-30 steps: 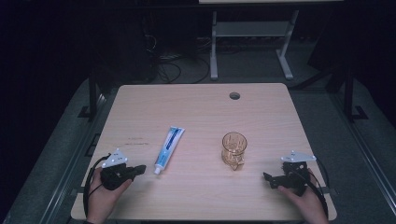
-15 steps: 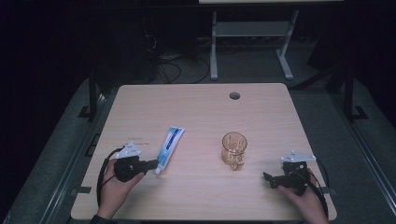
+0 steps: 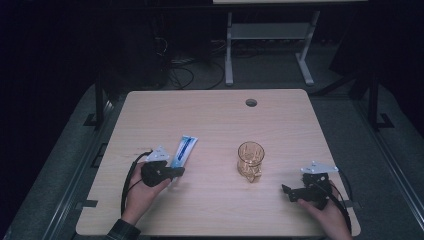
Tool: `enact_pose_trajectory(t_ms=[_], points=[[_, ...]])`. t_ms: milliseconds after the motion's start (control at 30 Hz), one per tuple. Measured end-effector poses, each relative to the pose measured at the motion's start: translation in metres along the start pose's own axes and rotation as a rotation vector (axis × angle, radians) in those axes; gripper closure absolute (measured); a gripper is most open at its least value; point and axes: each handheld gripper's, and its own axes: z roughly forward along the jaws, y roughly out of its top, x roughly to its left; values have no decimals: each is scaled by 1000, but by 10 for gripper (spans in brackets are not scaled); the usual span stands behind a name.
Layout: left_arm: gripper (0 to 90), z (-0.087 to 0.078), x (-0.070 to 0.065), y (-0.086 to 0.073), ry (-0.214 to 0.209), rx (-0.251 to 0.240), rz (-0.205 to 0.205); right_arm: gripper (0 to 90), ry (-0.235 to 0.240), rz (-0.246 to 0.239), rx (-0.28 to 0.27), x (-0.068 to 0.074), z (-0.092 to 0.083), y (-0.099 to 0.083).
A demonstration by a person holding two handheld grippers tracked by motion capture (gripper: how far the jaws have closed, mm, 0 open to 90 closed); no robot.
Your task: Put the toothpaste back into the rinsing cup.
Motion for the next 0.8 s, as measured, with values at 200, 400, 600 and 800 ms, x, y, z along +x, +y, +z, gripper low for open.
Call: enact_pose_trajectory(t_ms=[200,400,600,800], points=[[900,17,2,2,27,48,17,0,0,0,0,0,0,0],[900,19,5,-2,44,76,17,0,0,0,0,0,0,0],[900,19,7,-5,57,90,19,0,0,-1,0,0,0,0],[900,15,11,-7,75,95,16,0,0,-1,-1,0,0,0]])
